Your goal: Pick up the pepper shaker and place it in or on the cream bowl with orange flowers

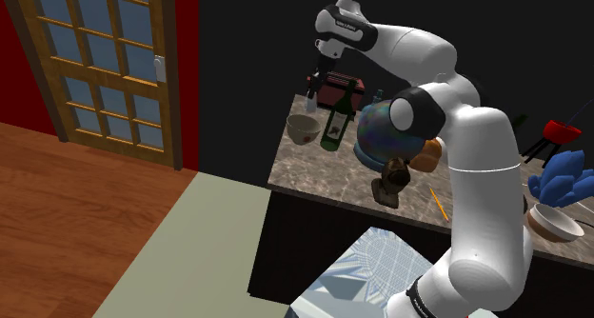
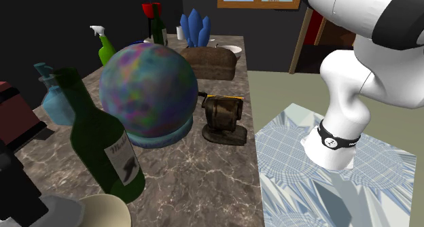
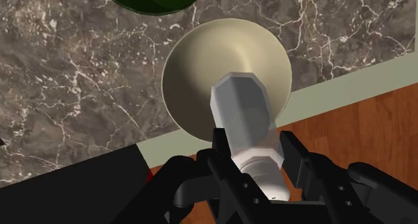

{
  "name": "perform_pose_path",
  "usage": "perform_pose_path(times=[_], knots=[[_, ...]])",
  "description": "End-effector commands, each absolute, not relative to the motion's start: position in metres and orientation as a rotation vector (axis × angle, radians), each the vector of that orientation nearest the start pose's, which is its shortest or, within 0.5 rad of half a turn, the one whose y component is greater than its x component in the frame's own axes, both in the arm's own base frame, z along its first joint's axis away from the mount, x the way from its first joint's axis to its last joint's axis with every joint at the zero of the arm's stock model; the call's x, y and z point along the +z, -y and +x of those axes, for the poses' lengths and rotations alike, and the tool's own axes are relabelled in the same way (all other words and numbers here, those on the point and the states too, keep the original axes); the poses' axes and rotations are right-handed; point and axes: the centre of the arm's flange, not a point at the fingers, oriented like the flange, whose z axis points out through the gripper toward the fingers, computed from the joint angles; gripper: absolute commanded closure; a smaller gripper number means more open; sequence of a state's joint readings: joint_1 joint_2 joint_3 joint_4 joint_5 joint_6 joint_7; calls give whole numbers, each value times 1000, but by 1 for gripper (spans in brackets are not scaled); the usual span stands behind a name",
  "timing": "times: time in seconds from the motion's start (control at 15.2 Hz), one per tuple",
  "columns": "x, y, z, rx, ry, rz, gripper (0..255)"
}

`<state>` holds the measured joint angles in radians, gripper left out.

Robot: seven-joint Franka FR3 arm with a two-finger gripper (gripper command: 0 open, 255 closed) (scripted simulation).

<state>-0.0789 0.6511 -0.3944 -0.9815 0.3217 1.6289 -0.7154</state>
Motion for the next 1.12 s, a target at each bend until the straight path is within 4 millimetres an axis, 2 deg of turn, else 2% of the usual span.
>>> perform_pose_path(times=[0.0,0.59,1.06], knots=[[495,212,698,-117,473,-3048,255],[449,212,698,-117,473,-3048,255],[449,212,698,-117,473,-3048,255]])
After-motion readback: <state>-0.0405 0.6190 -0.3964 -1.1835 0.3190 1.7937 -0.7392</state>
